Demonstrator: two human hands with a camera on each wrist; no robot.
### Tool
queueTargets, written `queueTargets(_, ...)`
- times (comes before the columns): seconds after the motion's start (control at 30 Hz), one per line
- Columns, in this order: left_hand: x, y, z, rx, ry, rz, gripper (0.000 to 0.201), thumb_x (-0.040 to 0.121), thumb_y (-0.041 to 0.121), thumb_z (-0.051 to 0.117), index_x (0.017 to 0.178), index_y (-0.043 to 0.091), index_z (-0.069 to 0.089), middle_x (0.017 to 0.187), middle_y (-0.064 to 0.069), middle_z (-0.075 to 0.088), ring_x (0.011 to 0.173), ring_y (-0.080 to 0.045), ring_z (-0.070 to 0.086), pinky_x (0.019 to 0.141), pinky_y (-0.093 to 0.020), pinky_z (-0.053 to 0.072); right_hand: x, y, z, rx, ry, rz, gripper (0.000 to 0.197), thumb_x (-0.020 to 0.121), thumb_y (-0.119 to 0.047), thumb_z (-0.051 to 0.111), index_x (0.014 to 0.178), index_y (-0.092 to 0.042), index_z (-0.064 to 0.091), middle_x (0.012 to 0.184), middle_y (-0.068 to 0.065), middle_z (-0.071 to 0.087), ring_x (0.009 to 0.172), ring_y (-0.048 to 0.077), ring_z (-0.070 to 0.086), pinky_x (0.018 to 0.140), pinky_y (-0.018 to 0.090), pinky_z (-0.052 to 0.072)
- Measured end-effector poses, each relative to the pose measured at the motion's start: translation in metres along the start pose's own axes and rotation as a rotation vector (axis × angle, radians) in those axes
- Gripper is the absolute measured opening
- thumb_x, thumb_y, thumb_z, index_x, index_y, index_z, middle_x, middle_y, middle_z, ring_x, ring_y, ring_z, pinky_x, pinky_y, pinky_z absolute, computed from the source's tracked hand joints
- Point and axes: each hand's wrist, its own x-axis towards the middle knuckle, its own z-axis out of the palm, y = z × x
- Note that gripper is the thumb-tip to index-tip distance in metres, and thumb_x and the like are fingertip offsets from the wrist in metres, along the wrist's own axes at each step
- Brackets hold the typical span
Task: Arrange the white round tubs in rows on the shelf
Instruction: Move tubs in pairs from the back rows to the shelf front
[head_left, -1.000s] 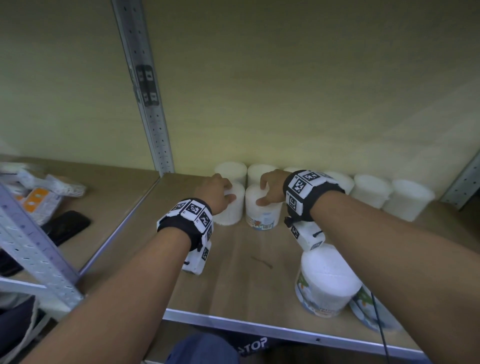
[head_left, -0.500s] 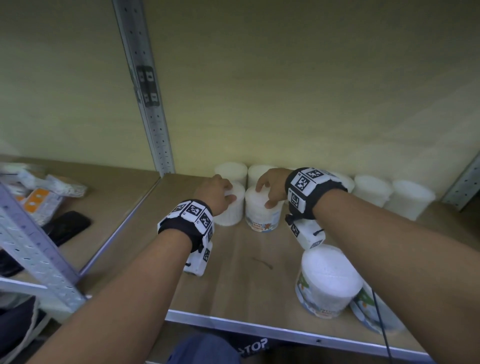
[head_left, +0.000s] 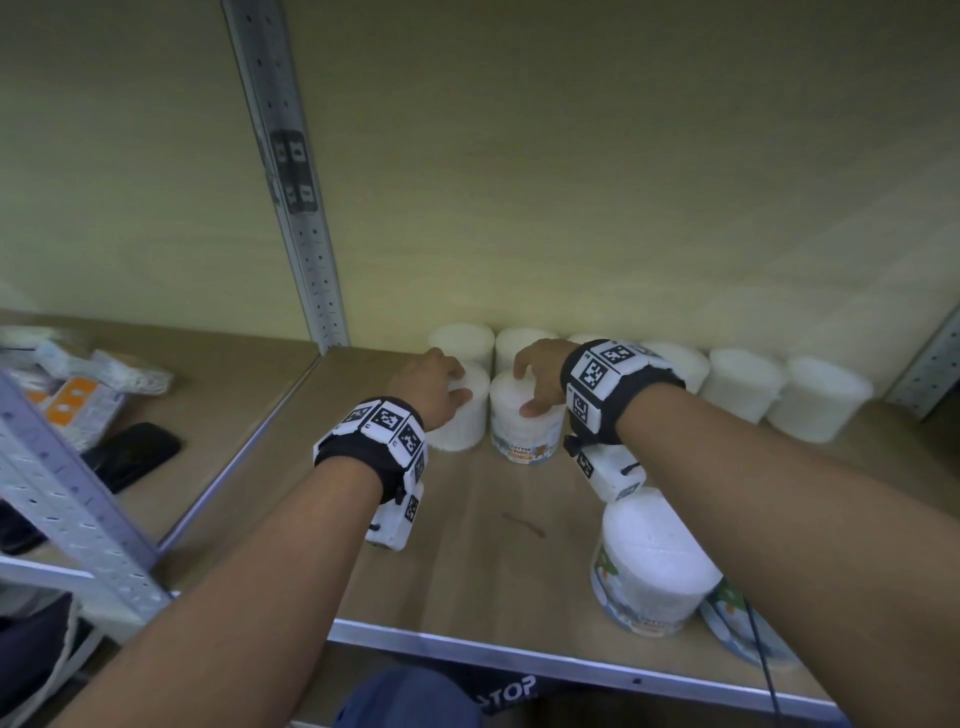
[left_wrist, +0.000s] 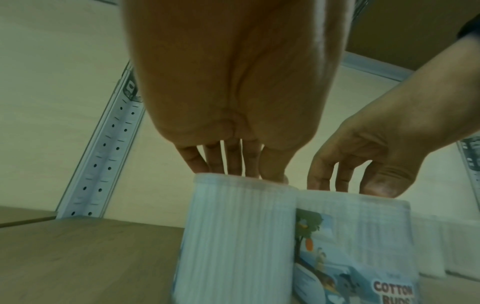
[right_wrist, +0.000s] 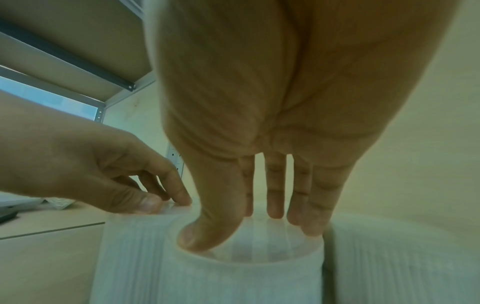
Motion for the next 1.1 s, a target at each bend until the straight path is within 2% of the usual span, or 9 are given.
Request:
queueTargets(0.37, 0.003, -0.001, -0.002, 0.04, -0.038, 0.035, 0.044, 0.094, 0.032, 0.055, 0.132, 0.011, 0.051, 0.135, -0.011, 0.046, 0.124, -0.029, 0.045, 0.106, -0.041, 0.037, 0.017, 0.006, 0.007, -0.033, 0.012, -0.017, 0.061, 0.085, -0.041, 0.066, 0.132, -0.004, 0.054, 0.135, 0.014, 0.056, 0.124, 0.027, 0.055, 0.099, 0.03, 0.045)
queueTargets(0.57, 0.001, -0.003, -0.009, 0.026, -0.089, 0.074, 0.044, 0.095, 0.023, 0.055, 0.136, 0.01, 0.047, 0.14, -0.011, 0.044, 0.128, -0.028, 0.044, 0.106, -0.033, 0.034, 0.025, 0.01, 0.011, -0.028, 0.008, -0.011, 0.061, 0.085, -0.043, 0.066, 0.132, -0.006, 0.054, 0.135, 0.012, 0.056, 0.123, 0.026, 0.055, 0.099, 0.03, 0.044)
queueTargets(0.7, 0.002, -0.006, -0.016, -0.031, -0.131, 0.103, 0.041, 0.095, 0.009, 0.053, 0.136, 0.014, 0.049, 0.146, -0.004, 0.041, 0.134, -0.022, 0.041, 0.106, -0.025, 0.032, 0.029, 0.013, 0.015, -0.075, 0.051, -0.046, 0.059, 0.076, -0.046, 0.073, 0.12, -0.007, 0.063, 0.121, 0.011, 0.065, 0.108, 0.028, 0.063, 0.09, 0.034, 0.051)
queueTargets(0.77, 0.004, -0.007, -0.018, -0.073, -0.117, 0.122, 0.04, 0.093, 0.006, 0.052, 0.132, 0.016, 0.054, 0.143, -0.004, 0.045, 0.132, -0.021, 0.043, 0.102, -0.024, 0.033, 0.03, 0.014, 0.017, -0.088, 0.063, -0.05, 0.058, 0.076, -0.046, 0.072, 0.118, -0.007, 0.063, 0.118, 0.011, 0.065, 0.106, 0.029, 0.063, 0.089, 0.035, 0.052)
queueTargets(0.87, 0.006, -0.006, -0.016, -0.149, 0.076, 0.084, 0.03, 0.092, 0.015, 0.056, 0.122, 0.012, 0.059, 0.125, -0.009, 0.056, 0.116, -0.025, 0.054, 0.09, -0.022, 0.038, 0.031, 0.015, 0.017, -0.096, 0.077, -0.047, 0.058, 0.073, -0.049, 0.073, 0.115, -0.01, 0.064, 0.114, 0.01, 0.067, 0.102, 0.029, 0.065, 0.089, 0.037, 0.055)
queueTargets(0.93, 0.007, -0.006, -0.011, -0.125, 0.173, 0.056, 0.032, 0.092, 0.024, 0.058, 0.12, 0.008, 0.059, 0.12, -0.013, 0.056, 0.111, -0.027, 0.056, 0.09, -0.026, 0.043, 0.033, 0.015, 0.018, -0.088, 0.058, -0.035, 0.059, 0.072, -0.048, 0.074, 0.116, -0.01, 0.064, 0.113, 0.01, 0.066, 0.102, 0.029, 0.065, 0.09, 0.037, 0.054)
queueTargets(1.0, 0.006, -0.004, -0.004, -0.055, 0.186, 0.008, 0.04, 0.09, 0.035, 0.058, 0.12, 0.008, 0.058, 0.122, -0.014, 0.054, 0.113, -0.029, 0.054, 0.095, -0.035, 0.046, 0.034, 0.015, 0.019, -0.085, 0.049, -0.025, 0.059, 0.072, -0.048, 0.074, 0.116, -0.01, 0.063, 0.113, 0.009, 0.066, 0.102, 0.029, 0.064, 0.09, 0.037, 0.054)
queueTargets(1.1, 0.003, 0.0, 0.004, 0.136, 0.141, -0.054, 0.05, 0.088, 0.049, 0.054, 0.123, 0.014, 0.056, 0.126, -0.011, 0.051, 0.119, -0.03, 0.048, 0.1, -0.041, 0.041, 0.036, 0.016, 0.019, -0.091, 0.037, -0.009, 0.06, 0.071, -0.049, 0.074, 0.116, -0.011, 0.063, 0.113, 0.007, 0.066, 0.101, 0.028, 0.064, 0.09, 0.037, 0.054)
